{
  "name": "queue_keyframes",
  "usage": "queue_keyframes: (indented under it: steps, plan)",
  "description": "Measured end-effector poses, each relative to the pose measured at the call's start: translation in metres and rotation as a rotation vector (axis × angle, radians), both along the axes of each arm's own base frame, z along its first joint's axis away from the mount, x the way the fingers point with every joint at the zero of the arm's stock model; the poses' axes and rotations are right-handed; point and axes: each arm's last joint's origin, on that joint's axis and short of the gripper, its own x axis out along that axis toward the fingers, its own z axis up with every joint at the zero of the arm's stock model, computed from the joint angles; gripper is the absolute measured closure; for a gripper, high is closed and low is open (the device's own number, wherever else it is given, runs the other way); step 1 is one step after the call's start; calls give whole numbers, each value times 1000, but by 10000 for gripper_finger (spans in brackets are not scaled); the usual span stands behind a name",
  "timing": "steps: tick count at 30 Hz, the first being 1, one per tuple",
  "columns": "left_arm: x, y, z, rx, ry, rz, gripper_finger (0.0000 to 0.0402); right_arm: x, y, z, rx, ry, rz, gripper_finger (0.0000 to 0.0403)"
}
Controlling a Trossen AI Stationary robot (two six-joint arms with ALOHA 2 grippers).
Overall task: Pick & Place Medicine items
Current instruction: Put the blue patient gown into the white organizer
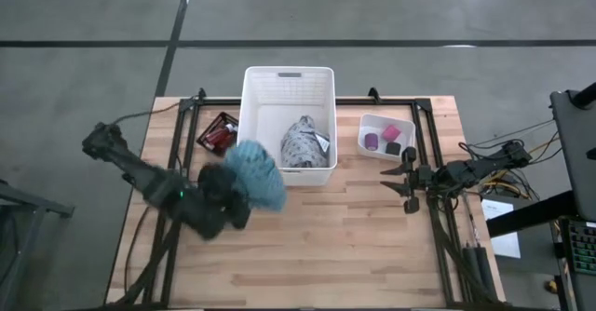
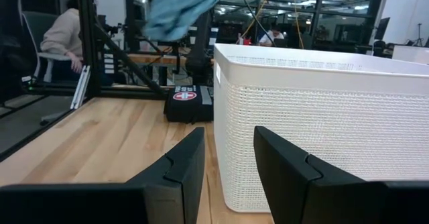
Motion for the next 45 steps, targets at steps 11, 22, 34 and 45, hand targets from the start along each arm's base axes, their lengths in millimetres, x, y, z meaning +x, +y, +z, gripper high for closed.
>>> queue_keyframes:
  steps: [11, 22, 34, 45]
  plan:
    - [15, 120, 37, 128, -3, 20, 377, 0, 0, 0, 0, 0, 0, 280]
    - [42, 215, 6, -4, 171, 94, 377, 0, 0, 0, 0, 0, 0, 280]
    - [54, 283, -8, -184, 177, 134, 377, 0, 0, 0, 0, 0, -1, 280]
    - [66, 293, -45, -430, 417, 243, 377, 0, 0, 0, 0, 0, 0, 280]
